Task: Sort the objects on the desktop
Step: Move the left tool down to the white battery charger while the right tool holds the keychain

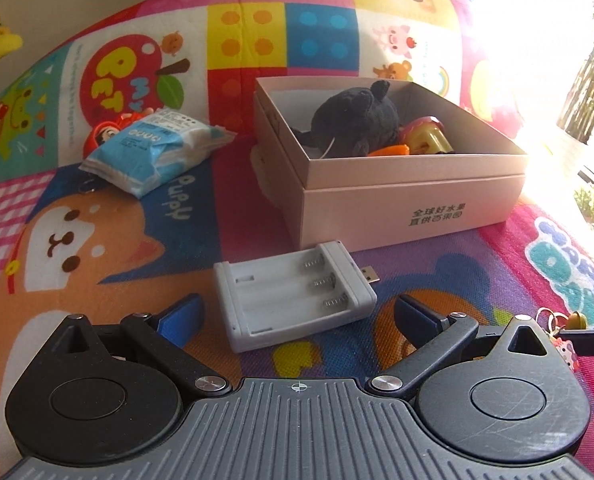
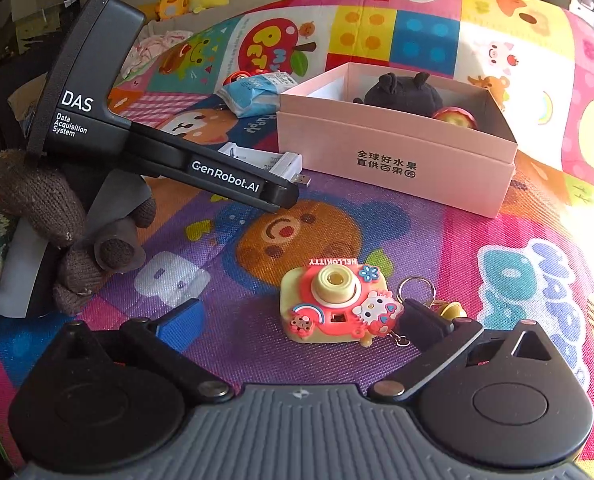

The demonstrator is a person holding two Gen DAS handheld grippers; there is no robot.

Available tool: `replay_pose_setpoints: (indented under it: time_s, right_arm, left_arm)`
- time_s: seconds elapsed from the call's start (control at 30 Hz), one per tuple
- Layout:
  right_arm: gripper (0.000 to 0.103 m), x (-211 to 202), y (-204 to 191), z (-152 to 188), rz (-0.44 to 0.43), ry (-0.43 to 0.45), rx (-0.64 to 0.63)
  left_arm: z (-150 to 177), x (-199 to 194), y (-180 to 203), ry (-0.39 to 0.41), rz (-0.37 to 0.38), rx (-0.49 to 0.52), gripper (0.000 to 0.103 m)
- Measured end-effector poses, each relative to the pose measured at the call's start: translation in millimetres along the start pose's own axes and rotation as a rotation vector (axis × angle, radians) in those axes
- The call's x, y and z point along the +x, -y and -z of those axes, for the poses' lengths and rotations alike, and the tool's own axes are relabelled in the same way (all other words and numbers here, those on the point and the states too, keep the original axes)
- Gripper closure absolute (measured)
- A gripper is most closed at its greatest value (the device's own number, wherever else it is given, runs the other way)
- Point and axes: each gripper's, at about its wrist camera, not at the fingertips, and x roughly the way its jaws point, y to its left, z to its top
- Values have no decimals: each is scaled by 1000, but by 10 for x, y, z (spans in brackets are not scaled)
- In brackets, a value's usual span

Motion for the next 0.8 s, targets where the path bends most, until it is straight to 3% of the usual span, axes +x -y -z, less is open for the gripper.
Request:
replay_pose_setpoints:
  time_s: [0.13, 0.3, 0.43, 0.53, 0.63, 0.8]
  right_arm:
    - [0, 0, -1, 1, 0, 0, 0]
    - [0, 1, -3, 3, 2, -1, -3]
    - [0, 6, 2, 4, 6, -5, -9]
    - [0, 15, 2, -3, 5, -16, -14]
    - [0, 23, 4, -13, 7, -22, -12]
    - [0, -7, 3, -24, -4, -40, -21]
  left_arm:
    - [22, -34, 40, 22, -28, 36, 15]
    - [104, -135, -19, 32, -18, 43, 16]
    - [287, -359, -132, 20, 31, 57, 15]
    - [424, -527, -247, 15, 6, 73, 14]
    - [507, -617, -388, 11, -49, 56, 6]
    - [515, -618, -526, 12, -56, -17, 5]
